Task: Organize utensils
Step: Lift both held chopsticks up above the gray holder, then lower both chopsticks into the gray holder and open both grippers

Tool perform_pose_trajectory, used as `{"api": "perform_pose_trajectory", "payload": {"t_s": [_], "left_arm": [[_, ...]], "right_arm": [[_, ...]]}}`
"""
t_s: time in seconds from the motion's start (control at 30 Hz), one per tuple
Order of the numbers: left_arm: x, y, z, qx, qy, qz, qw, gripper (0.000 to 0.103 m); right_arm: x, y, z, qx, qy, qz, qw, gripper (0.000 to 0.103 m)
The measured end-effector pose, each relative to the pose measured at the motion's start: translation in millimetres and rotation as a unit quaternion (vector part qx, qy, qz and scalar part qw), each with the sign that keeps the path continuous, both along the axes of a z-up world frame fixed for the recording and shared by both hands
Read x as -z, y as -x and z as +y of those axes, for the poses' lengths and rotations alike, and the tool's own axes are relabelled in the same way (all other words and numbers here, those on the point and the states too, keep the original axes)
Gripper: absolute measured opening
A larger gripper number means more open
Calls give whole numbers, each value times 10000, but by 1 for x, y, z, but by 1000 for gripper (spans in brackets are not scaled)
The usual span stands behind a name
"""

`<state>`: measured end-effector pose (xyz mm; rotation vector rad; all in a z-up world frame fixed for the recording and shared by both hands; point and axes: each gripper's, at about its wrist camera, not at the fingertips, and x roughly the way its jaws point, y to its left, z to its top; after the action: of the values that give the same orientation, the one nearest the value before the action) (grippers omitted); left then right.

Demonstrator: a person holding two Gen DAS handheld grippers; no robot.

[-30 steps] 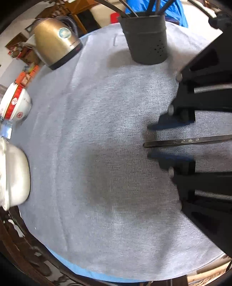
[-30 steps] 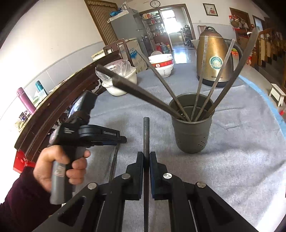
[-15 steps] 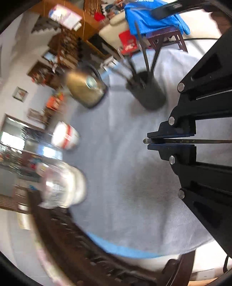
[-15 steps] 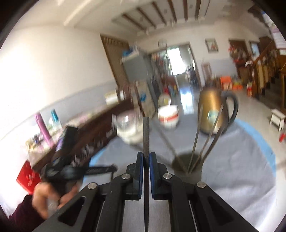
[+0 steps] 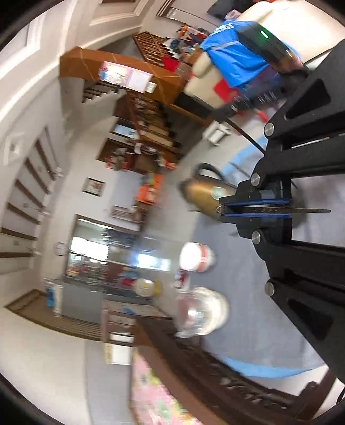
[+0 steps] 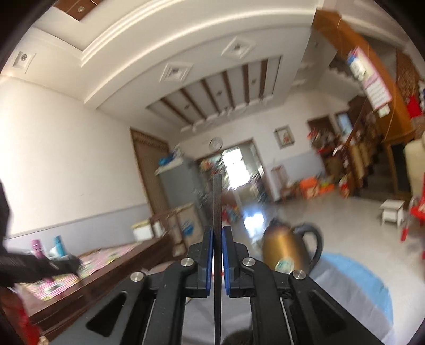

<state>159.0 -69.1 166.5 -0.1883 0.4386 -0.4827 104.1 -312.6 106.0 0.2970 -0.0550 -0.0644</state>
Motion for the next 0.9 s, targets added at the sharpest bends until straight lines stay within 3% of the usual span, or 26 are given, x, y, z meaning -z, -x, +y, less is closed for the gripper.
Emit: {"api": "perform_pose_trajectory", "payload": {"t_s": [0.17,0.3,0.4,0.53,0.67,0.77,0.83,0.9], "left_arm": [[-29,1,-15,-307,226,-862,9955,5],[-23,-16,-38,-515,355,-1268,9900,5],[1,-39,-60,-615,205,-1042,9924,5],[54,-78,-81,-545,14,-130,9984,5],[77,-90,-85,-354,-243,362,9984,6],[78,-91,-86,6,-376,695,9969,6],[76,-81,-81,101,-489,635,9967,15],[67,-62,-75,138,-506,443,9976,48]], "right_arm": [[2,-23,3,404,192,17,9990,7],[16,-46,2,458,4,242,9987,7],[31,-60,6,488,-42,473,9977,7],[48,-67,8,428,87,775,9960,7],[60,-63,4,76,183,1110,9936,8],[68,-63,-6,-346,-173,1438,9888,11],[68,-56,-16,-510,-426,1591,9850,12],[71,-46,-27,-635,-601,1685,9818,17]]}}
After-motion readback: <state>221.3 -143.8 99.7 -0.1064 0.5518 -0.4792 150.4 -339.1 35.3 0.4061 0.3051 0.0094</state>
